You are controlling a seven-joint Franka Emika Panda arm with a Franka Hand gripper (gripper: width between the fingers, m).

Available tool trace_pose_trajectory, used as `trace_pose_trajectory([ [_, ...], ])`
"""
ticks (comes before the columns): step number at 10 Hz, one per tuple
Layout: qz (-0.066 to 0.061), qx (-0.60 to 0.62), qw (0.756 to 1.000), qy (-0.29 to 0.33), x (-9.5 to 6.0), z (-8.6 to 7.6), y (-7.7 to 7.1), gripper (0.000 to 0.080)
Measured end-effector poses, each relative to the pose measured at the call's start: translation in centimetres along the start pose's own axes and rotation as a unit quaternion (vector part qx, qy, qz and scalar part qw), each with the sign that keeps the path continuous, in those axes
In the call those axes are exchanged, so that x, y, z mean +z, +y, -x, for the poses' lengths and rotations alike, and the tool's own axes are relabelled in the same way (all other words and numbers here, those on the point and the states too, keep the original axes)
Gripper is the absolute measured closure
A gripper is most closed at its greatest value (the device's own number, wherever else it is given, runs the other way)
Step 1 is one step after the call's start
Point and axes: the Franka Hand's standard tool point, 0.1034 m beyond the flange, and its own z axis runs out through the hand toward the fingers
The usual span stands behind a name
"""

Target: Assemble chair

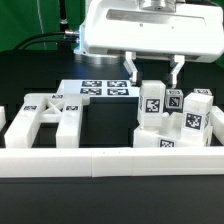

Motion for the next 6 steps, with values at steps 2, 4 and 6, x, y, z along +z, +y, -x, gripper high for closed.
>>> trace_pose_trajectory([
  [2,0.000,0.006,1.000,-0.021,-0.2,-0.7,1.4,0.0193],
  [4,-0.003,0.006,0.999,-0.034,-0.6,-1.8,2.5,0.0158],
  [6,-0.005,0.000,0.999,-0.044,-1.1,-3.0,3.5,0.0151],
])
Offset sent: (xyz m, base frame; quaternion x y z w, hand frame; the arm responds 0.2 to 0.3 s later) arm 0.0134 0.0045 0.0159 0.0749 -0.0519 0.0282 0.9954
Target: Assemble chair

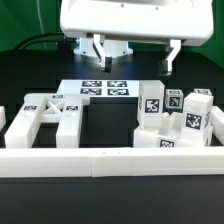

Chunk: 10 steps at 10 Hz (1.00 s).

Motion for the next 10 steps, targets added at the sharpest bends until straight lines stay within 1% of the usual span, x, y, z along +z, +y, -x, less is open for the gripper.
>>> trace_pose_trajectory([
  [1,-0.001,-0.001,1.000,0.000,-0.2,-0.6,0.2,0.0150],
  [2,-0.003,0.000,1.000,-0.007,-0.2,-0.7,0.0,0.0150],
  [4,-0.006,0.000,1.000,-0.020,-0.1,-0.6,-0.1,0.0150],
  [5,-0.009,-0.001,0.999,-0.037,0.2,-0.2,-0.4,0.0150],
  [6,-0.018,0.000,0.997,-0.080,0.3,0.1,-0.9,0.0150],
  [7,-0.023,0.000,0.995,-0.099,0.5,-0.2,-1.4,0.0150],
  [8,-0.029,0.004,0.990,-0.140,0.8,0.4,-2.1,0.0150],
  [9,-0.032,0.007,0.986,-0.163,0.9,0.5,-2.5,0.0150],
  [10,-0.037,0.013,0.977,-0.210,0.7,1.1,-2.9,0.0150],
])
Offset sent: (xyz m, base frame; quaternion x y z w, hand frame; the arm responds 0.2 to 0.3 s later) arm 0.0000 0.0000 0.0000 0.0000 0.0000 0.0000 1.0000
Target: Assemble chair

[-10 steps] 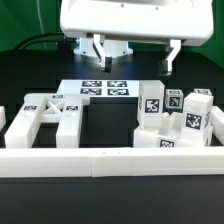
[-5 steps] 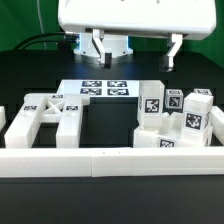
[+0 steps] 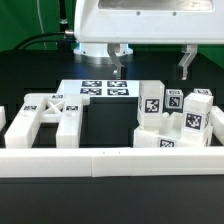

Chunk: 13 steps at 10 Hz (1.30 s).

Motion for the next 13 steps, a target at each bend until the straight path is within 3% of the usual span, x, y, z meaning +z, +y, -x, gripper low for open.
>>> trace_pose_trajectory([
  [2,-0.003,0.000,0.999,-0.048,0.0,-0.3,0.0,0.0150],
  [5,-0.001,-0.001,0.999,-0.039,1.3,0.5,-0.1,0.0150],
  [9,0.002,-0.001,1.000,-0.028,1.8,0.5,0.1,0.0150],
  [10,0.003,-0.003,1.000,-0.023,1.8,0.3,0.1,0.0237],
  [11,0.003,-0.003,1.000,-0.023,1.8,0.3,0.2,0.0237],
  [12,0.003,-0.003,1.000,-0.023,1.9,0.3,0.2,0.0442],
  [13,0.003,-0.003,1.000,-0.023,1.9,0.3,0.2,0.0515],
])
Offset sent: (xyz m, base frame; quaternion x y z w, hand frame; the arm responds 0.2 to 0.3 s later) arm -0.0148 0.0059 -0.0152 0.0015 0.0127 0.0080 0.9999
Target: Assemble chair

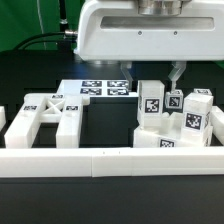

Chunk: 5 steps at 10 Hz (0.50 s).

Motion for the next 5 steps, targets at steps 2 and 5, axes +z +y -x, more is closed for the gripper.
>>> trace_pose_trajectory([
  [2,0.000,0.015,1.000,0.000,0.00,0.00,0.00,0.0515],
  [5,-0.003,0.110,0.994,0.000,0.03,0.03,-0.04,0.0515],
])
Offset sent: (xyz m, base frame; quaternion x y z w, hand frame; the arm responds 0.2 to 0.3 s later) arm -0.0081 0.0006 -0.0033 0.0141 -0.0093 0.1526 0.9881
